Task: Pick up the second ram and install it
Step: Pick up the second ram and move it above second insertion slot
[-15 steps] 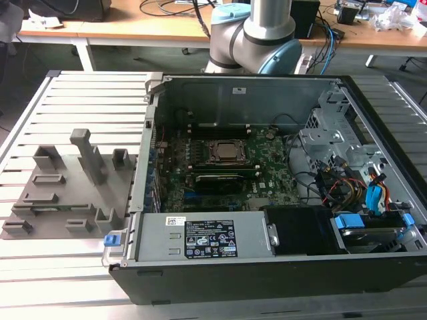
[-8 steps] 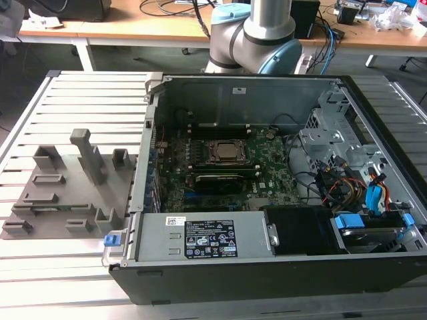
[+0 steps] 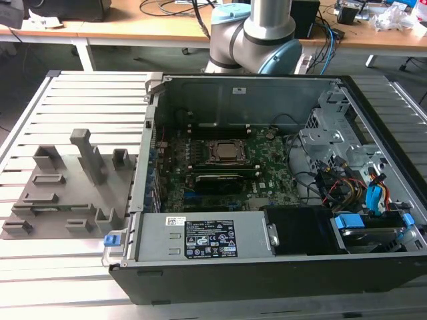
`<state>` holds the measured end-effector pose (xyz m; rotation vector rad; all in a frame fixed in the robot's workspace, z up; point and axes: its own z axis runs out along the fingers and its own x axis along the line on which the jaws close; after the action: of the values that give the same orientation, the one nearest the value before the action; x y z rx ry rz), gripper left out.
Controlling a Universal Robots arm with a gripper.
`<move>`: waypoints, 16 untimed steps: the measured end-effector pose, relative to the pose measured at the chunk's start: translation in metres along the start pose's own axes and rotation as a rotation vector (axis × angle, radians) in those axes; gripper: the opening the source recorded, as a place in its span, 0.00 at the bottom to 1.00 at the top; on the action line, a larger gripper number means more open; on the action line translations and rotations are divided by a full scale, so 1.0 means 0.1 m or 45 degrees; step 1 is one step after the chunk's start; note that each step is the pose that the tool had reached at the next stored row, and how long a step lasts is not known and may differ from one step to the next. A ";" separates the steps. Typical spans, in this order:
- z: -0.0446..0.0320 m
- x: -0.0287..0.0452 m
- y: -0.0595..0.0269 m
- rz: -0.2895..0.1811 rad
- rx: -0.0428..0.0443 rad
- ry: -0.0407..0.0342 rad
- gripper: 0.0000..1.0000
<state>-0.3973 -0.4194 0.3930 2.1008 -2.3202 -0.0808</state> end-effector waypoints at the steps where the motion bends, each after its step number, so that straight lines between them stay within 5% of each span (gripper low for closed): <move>1: 0.000 0.000 0.000 -0.028 -0.001 0.0012 0.11; 4: 0.000 0.000 0.000 -0.089 -0.002 0.0040 0.11; 8: 0.000 0.000 0.000 -0.095 -0.003 0.0043 0.11; 10: 0.000 0.000 0.000 -0.095 -0.002 0.0044 0.30; 12: 0.000 0.000 0.000 -0.096 -0.003 0.0044 0.30; 16: 0.102 -0.007 -0.123 -0.096 -0.008 0.0045 0.30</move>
<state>-0.3854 -0.4196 0.3823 2.1832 -2.2361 -0.0845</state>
